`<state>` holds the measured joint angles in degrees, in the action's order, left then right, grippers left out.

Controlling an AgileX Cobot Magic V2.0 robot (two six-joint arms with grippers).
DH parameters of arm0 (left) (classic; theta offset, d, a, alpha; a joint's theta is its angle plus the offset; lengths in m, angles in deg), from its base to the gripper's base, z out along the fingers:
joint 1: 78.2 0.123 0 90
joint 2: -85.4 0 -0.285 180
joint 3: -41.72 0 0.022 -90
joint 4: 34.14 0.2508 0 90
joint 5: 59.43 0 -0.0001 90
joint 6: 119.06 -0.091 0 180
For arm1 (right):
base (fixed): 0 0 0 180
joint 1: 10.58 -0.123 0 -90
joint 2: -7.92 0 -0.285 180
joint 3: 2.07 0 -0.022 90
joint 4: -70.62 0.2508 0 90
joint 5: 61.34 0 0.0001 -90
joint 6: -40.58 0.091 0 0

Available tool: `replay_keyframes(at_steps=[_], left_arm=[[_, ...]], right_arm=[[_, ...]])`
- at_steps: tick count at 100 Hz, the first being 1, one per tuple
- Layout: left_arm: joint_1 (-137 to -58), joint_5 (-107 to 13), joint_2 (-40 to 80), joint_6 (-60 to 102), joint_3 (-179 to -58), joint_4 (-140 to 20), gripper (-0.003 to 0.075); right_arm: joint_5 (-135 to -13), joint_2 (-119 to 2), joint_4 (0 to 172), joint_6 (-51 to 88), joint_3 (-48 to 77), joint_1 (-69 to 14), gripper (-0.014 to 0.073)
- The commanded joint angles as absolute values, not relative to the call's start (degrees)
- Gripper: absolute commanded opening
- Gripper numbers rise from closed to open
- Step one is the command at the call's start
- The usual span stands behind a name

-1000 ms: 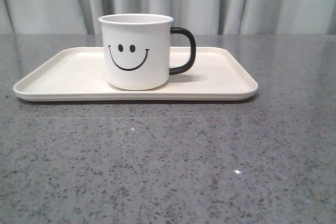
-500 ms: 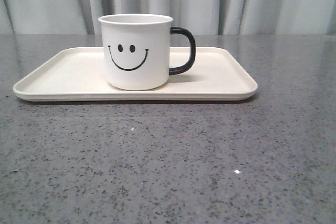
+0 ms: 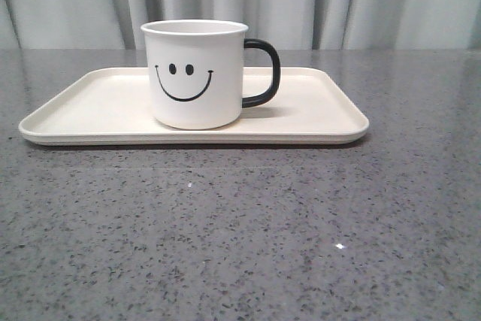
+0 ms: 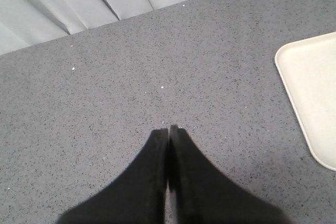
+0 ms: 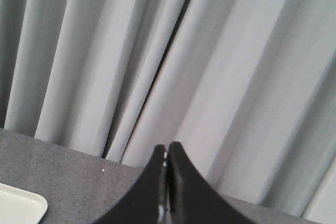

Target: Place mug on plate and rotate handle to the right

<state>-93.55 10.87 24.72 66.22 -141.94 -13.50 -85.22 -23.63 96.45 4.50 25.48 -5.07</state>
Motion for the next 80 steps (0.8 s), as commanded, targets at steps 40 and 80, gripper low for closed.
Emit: replay_keyframes(at_steps=[40,80], left_arm=[[-93.4,7.1,24.7,67.0,-143.3,-12.9,-0.002],[-93.4,-0.9,27.1,67.0,-140.8,-14.3,-0.002]], right_arm=[[-80.9,-24.0,96.7,4.7,24.3,-4.7,-0.0119],[-80.9,-24.0,96.7,4.7,24.3,-4.7,-0.0119]])
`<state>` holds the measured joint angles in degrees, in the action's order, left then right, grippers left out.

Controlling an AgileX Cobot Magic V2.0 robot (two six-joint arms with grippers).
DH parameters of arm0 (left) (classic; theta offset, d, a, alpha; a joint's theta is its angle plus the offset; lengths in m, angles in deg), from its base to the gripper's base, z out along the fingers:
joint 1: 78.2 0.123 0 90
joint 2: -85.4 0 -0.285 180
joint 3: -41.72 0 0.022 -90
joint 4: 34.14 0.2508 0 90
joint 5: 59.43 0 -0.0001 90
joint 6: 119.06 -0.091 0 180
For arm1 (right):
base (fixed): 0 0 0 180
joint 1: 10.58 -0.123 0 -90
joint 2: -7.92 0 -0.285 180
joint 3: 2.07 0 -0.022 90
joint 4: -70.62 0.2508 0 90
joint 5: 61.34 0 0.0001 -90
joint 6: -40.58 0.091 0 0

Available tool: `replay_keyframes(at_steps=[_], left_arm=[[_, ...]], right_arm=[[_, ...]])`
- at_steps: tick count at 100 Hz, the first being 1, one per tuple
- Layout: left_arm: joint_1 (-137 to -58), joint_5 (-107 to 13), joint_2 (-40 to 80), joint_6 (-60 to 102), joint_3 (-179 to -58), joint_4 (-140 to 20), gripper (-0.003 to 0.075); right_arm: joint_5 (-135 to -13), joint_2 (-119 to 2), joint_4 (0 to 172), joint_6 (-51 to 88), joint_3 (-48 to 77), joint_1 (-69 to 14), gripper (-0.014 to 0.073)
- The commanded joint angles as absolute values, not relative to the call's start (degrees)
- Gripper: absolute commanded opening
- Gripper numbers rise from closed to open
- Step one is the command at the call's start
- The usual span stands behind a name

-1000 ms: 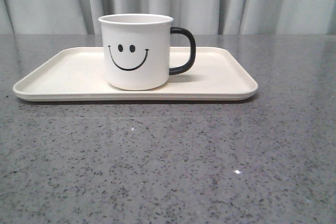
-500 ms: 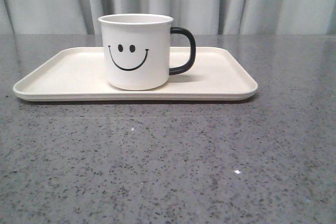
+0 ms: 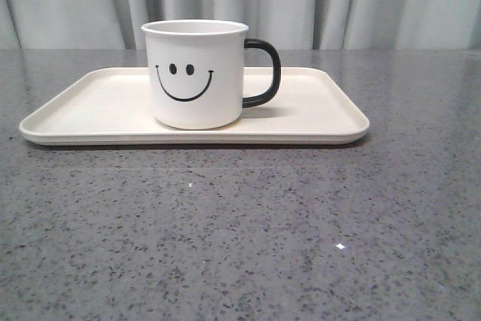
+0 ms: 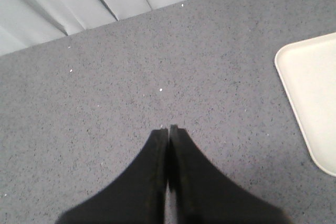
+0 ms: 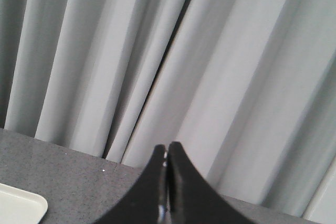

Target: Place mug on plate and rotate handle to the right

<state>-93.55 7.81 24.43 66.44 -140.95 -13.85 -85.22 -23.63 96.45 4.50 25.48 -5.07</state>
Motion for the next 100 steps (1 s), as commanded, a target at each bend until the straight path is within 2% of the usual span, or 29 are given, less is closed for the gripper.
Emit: replay_keyframes(at_steps=[1,19,41,62,78,100], left_arm=[[-93.4,-2.1,27.5,67.0,-140.2,-14.5,-0.002],[-93.4,-19.7,39.3,67.0,-127.3,-17.5,-0.002],[-93.3,-41.0,55.7,67.0,-102.6,-17.9,-0.002],[-88.2,-55.8,71.3,67.0,-81.7,-23.9,-0.002],[-82.9,-62.1,79.6,67.0,-70.9,-31.8,-0.002],[-79.7,-66.3,79.5,67.0,-64.5,-37.4,-0.002]], right_arm=[[-80.9,-24.0,96.7,4.7,24.3,-4.7,-0.0119],[-80.9,-24.0,96.7,4.7,24.3,-4.7,-0.0119],[-80.9,-24.0,96.7,4.7,24.3,-4.7,-0.0119],[-80.9,-24.0,96.7,4.7,24.3,-4.7,-0.0119],[-80.9,-24.0,96.7,4.7,24.3,-4.7,-0.0119],[-81.1,-24.0,96.7,4.7,24.3,-4.7,-0.0119]])
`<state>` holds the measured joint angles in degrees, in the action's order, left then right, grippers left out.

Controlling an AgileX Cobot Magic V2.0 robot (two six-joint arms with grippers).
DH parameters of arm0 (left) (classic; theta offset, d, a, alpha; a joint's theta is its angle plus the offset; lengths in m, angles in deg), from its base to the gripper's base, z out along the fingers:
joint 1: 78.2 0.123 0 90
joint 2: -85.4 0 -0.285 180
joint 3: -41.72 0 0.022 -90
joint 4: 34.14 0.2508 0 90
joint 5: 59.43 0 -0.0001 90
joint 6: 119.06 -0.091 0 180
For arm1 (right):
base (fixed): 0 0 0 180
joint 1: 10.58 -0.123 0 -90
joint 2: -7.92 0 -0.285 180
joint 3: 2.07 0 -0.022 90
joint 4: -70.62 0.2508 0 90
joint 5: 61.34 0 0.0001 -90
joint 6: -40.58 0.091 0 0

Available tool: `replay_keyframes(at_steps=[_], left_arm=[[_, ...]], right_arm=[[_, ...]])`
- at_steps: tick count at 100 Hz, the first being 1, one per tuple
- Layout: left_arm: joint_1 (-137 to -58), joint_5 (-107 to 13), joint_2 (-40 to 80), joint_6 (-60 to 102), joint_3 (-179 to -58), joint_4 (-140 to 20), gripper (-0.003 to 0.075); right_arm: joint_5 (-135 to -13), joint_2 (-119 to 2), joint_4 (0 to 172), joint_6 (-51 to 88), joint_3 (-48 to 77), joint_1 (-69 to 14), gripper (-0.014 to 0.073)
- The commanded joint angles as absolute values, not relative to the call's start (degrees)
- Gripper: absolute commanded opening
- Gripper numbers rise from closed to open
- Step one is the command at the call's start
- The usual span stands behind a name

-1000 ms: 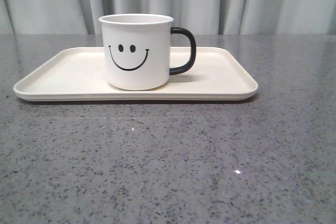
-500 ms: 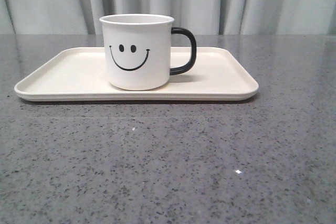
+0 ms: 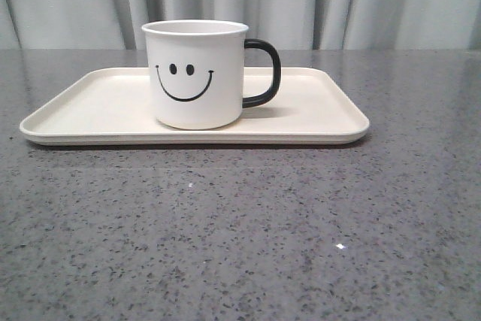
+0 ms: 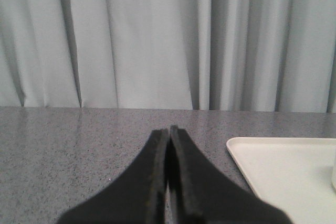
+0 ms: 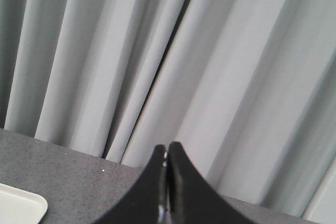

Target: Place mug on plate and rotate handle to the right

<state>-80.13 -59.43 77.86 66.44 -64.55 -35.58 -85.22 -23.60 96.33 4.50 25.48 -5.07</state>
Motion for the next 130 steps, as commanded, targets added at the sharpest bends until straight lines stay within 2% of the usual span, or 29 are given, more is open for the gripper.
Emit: replay_keyframes(at_steps=[1,17,130], left_arm=[[-79.7,-66.5,79.5,67.0,-64.2,-37.4,-0.002],[-79.7,-68.1,79.5,67.0,-60.4,-37.4,-0.002],[-79.7,-66.5,79.5,66.9,-60.6,-34.6,-0.002]], right_arm=[[-81.1,-24.0,96.7,4.7,24.3,-4.7,-0.0119],[-81.2,-24.0,96.7,4.7,24.3,-4.7,-0.0119],[-81.3,-24.0,96.7,4.7,24.3,-4.7,-0.0119]])
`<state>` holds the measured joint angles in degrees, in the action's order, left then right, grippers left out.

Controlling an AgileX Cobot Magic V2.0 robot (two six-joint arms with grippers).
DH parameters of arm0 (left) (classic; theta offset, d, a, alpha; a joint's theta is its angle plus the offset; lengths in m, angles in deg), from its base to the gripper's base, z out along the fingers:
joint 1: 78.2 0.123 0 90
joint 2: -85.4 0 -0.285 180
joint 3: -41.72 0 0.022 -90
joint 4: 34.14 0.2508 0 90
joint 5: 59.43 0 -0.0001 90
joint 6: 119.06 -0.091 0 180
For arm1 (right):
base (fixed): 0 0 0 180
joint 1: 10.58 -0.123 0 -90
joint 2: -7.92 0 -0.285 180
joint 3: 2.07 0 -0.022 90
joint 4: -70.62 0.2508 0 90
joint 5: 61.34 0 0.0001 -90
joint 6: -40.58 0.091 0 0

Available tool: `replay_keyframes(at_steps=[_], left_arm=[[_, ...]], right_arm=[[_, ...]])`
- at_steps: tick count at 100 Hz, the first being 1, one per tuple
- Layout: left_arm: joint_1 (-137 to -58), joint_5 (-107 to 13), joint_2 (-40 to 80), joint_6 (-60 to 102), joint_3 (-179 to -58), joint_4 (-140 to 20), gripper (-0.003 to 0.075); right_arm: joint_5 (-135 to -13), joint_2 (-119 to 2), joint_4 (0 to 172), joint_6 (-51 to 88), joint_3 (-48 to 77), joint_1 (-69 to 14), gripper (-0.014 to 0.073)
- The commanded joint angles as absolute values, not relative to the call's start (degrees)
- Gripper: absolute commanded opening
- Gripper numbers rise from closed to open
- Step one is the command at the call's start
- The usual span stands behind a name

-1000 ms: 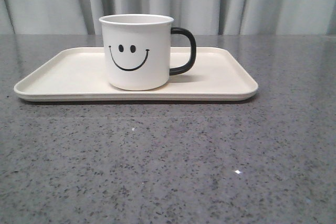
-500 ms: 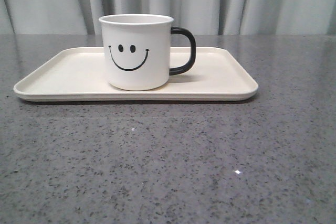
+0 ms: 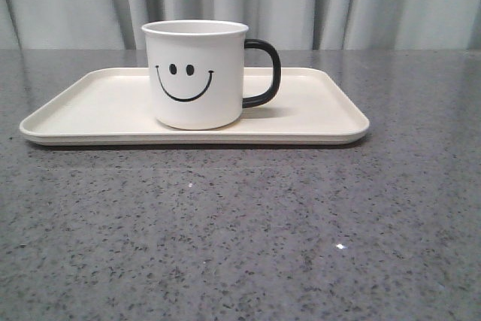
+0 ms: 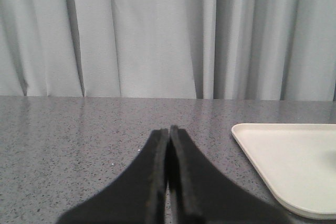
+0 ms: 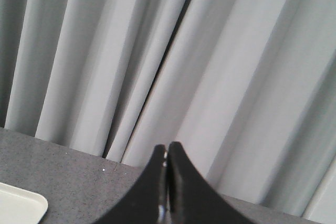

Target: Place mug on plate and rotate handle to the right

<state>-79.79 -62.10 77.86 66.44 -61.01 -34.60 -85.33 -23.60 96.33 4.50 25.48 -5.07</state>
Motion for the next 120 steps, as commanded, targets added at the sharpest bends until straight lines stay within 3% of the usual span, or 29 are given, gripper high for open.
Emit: replay_keyframes(at_steps=[1,71,120], left_arm=[[-79.7,-66.5,79.5,66.9,-60.6,-34.6,-0.002],[-79.7,-66.5,79.5,66.9,-60.6,-34.6,-0.002],[-79.7,-66.5,79.5,66.9,-60.6,-34.6,-0.002]], right_arm=[[-81.3,-24.0,96.7,4.7,24.3,-4.7,-0.0119],[-81.3,-23.5,96.7,4.7,24.4,-5.0,-0.0119],[-78.3,-8.1,101.2,4.6,38.7,-15.9,-0.0119]])
